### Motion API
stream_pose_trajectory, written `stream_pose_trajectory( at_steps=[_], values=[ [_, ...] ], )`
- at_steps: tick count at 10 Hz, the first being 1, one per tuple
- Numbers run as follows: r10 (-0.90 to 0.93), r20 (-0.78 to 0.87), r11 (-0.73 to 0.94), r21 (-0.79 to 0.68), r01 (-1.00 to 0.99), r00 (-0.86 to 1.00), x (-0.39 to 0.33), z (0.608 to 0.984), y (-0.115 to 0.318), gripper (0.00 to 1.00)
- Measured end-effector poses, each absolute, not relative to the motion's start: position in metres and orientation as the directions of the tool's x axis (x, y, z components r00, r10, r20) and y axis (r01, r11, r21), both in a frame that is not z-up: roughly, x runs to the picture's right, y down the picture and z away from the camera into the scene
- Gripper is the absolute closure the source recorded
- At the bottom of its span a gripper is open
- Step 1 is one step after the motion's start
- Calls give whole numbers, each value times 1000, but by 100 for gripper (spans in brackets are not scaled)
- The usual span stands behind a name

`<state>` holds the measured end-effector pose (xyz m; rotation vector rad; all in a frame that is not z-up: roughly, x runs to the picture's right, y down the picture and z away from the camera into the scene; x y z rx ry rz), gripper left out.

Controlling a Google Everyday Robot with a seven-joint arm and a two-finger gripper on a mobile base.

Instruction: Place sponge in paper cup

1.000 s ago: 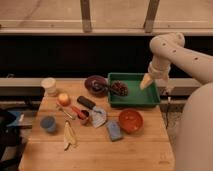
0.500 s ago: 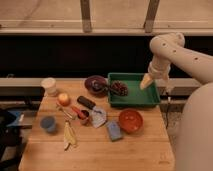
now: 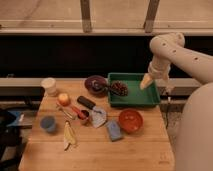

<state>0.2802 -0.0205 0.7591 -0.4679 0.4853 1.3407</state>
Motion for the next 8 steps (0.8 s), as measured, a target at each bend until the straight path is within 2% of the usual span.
stream_pose_trajectory(
  at_steps=[5, 8],
  values=[
    [795, -583, 171, -53, -984, 169, 279, 761, -20, 20],
    [772, -576, 223, -152, -963, 269, 234, 758, -6, 20]
  ],
)
